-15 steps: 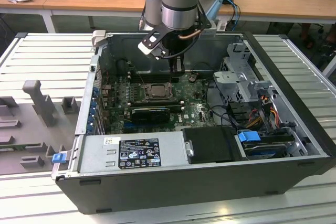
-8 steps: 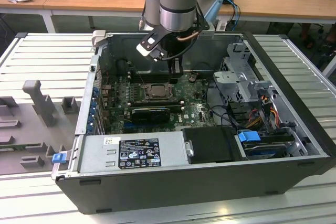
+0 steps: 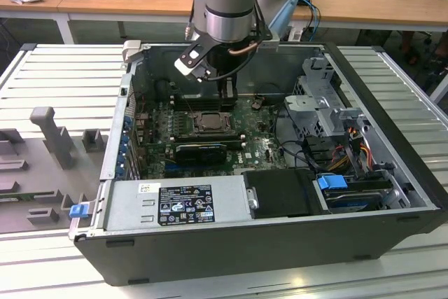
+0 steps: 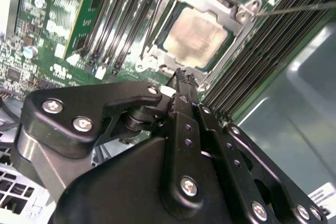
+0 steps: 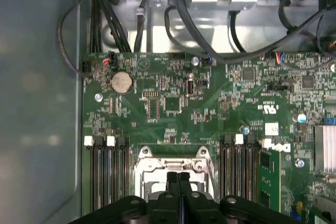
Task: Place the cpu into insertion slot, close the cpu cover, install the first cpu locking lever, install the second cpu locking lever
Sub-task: 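Close the cpu cover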
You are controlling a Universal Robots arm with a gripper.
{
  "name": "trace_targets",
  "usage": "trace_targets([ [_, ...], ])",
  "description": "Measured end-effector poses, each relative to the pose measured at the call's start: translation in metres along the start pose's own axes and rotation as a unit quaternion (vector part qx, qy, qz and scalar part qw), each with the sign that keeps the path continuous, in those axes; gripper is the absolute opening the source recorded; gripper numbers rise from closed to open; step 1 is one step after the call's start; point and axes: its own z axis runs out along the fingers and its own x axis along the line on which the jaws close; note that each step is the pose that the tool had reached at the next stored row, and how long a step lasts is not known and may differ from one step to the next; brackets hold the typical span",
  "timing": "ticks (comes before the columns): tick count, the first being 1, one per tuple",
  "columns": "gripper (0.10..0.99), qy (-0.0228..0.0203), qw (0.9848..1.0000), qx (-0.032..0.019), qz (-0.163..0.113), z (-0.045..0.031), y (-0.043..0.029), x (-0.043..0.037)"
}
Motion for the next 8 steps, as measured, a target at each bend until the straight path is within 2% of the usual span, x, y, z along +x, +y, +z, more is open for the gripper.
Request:
trace_targets([
  [4,0.106,0.0009,1.0,0.0001,-0.002,0.0051,-0.008,-0.0002],
  [8,0.106,0.0011,1.0,0.0002,-0.002,0.0054,-0.0145,-0.0002],
])
